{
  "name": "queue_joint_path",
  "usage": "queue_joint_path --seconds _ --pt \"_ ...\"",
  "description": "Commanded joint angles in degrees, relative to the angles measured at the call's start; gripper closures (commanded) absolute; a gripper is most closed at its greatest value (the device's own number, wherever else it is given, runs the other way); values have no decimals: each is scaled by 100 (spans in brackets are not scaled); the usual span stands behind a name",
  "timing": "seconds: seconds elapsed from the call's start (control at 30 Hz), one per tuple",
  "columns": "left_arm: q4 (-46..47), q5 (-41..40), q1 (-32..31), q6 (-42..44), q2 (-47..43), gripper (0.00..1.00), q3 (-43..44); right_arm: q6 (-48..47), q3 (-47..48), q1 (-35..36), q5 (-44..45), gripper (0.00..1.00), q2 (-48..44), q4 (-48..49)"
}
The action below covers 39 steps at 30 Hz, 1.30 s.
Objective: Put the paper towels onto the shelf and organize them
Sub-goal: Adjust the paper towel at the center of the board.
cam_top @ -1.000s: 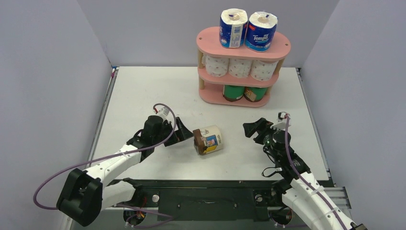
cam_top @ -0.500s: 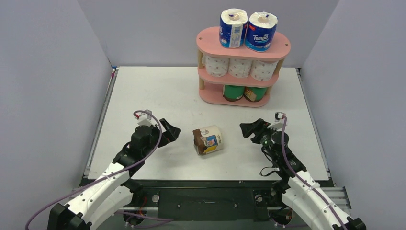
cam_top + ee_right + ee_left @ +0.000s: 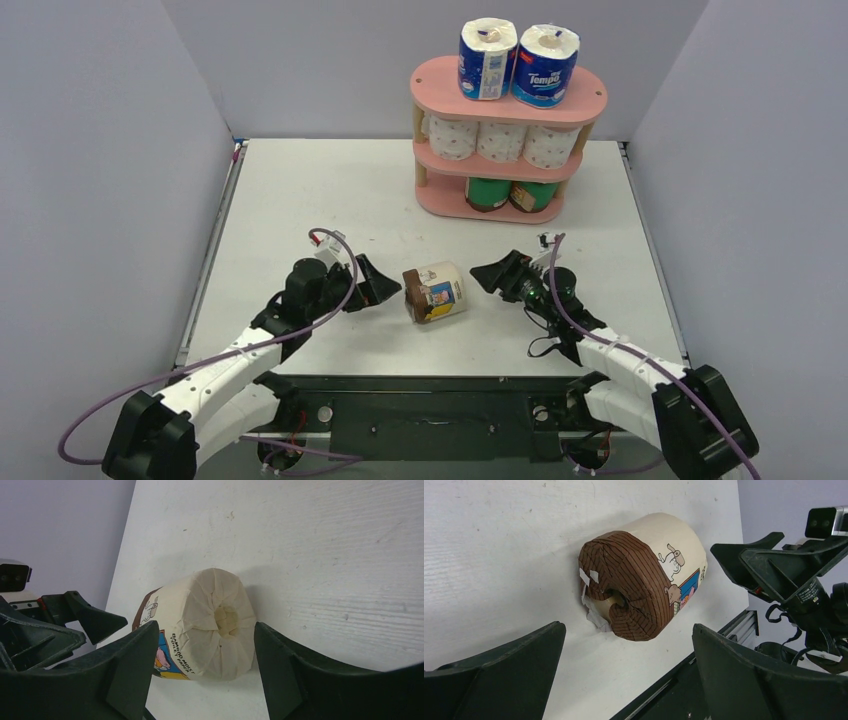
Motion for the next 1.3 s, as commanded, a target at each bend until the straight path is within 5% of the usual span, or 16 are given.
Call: queue_joint_path --seconds 0.0,0.23,0.87,1.17,1.27 --pt "484 440 -52 -42 166 0 0 29 265 258 -197 35 577 1230" --pt "415 576 -118 -1 539 6 137 -74 605 785 21 37 1258 1219" --pt "713 484 -311 -21 1506 20 395 -586 918 1758 328 38 955 -95" --pt "433 164 -304 119 1684 24 704 -690 634 1698 724 36 169 -637" --pt "364 51 -300 180 1594 24 735 -380 393 1114 318 36 207 -276"
